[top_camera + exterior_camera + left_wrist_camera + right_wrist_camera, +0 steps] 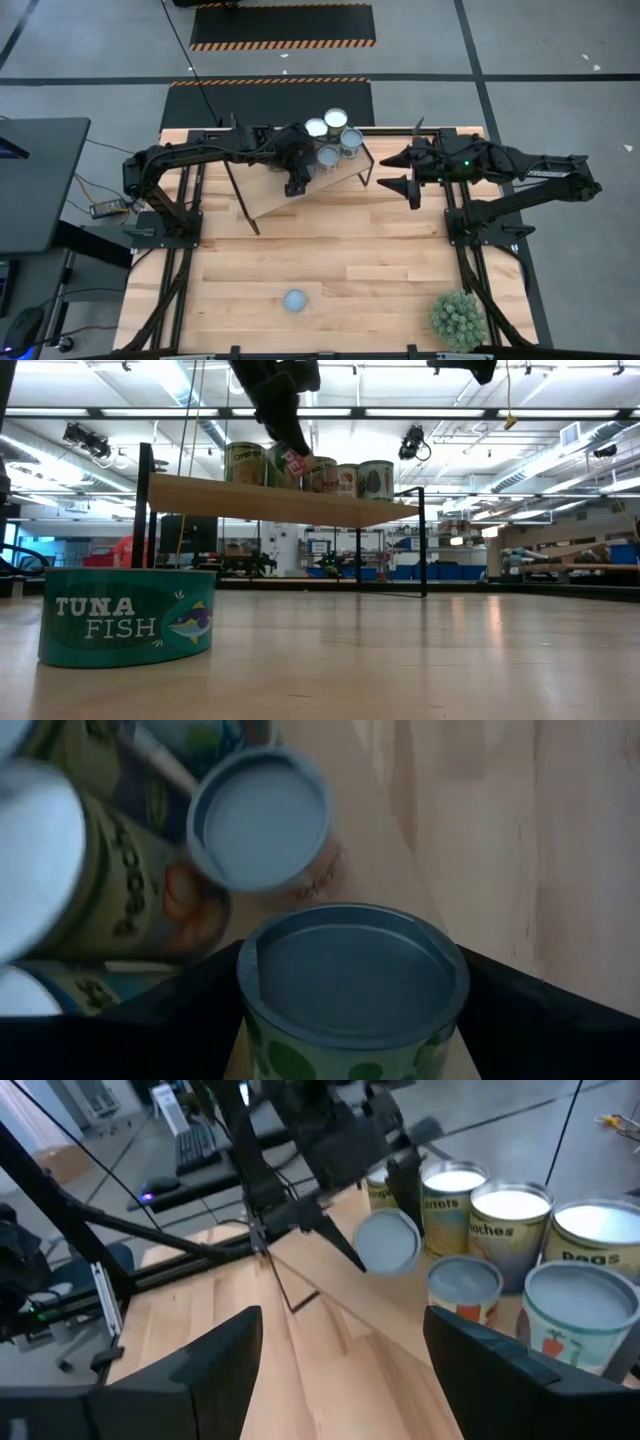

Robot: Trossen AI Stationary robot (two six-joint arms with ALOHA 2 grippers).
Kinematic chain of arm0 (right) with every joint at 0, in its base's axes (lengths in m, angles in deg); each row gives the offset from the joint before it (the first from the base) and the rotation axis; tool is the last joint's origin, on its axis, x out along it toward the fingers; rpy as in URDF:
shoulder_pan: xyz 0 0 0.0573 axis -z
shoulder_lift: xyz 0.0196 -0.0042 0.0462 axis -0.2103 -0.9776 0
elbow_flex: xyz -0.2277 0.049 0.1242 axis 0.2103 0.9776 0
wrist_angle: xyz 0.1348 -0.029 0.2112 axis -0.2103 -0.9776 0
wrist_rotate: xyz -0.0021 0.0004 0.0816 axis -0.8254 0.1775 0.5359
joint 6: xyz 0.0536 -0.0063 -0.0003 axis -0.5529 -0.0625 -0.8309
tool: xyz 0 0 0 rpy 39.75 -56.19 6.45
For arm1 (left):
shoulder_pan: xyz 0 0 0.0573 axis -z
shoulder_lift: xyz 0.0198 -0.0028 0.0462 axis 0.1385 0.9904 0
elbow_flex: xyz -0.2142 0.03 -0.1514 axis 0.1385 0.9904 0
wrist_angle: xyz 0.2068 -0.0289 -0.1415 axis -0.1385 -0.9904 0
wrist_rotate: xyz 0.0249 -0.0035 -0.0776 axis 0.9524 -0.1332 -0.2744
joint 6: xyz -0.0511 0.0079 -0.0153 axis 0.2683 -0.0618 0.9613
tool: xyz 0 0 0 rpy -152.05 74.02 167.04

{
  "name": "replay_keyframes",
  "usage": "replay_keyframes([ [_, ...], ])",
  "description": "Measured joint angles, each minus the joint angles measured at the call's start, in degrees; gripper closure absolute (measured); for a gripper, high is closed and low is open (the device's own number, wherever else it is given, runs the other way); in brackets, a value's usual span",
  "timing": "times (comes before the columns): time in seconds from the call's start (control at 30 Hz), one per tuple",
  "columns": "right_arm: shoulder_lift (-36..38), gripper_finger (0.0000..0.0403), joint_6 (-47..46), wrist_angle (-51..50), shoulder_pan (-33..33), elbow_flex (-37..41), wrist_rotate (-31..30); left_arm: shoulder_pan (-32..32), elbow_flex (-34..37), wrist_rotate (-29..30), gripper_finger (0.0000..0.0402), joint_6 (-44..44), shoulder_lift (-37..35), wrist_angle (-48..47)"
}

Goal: Pick and place cans onto a shelf
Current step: Put the canned green peas on the shelf

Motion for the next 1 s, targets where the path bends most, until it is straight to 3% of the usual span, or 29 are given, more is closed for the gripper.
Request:
replay_keyframes([
  [0.47, 0.00, 0.0119, 0.00, 4.76, 0.00, 0.00, 0.02, -1.11, 2.88, 1.08, 0.0083, 14.97, 0.35, 7.47],
  [1.0, 0.00, 0.0119, 0.00, 5.21, 0.00, 0.00, 0.02, 0.36, 2.86, 3.75, 0.0083, 16.69, 0.35, 7.29],
])
